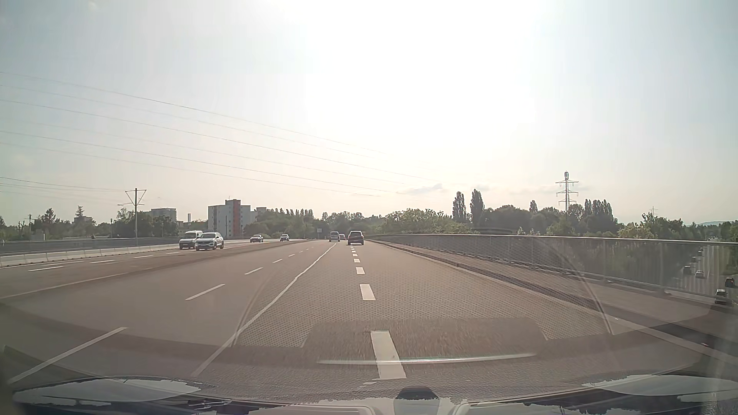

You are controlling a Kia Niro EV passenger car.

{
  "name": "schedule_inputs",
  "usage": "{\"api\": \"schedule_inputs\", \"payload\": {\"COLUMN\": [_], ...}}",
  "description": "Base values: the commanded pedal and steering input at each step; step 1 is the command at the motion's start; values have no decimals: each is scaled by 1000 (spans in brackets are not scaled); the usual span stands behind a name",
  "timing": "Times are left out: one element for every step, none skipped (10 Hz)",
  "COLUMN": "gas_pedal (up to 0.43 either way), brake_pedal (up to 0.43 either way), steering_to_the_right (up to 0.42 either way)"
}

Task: Follow the waypoints while adhering to traffic rules and regulations

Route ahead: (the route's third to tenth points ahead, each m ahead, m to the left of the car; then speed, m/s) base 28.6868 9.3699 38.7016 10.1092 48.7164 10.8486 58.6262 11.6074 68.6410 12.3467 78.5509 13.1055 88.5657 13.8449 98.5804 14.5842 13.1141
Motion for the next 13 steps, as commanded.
{"api": "schedule_inputs", "payload": {"gas_pedal": [87, 87, 87, 79, 79, 79, 79, 79, 79, 79, 79, 79, 79], "brake_pedal": [0, 0, 0, 0, 0, 0, 0, 0, 0, 0, 0, 0, 0], "steering_to_the_right": [0, -1, -2, -4, -4, -5, -6, -7, -7, -7, -7, -8, -8]}}
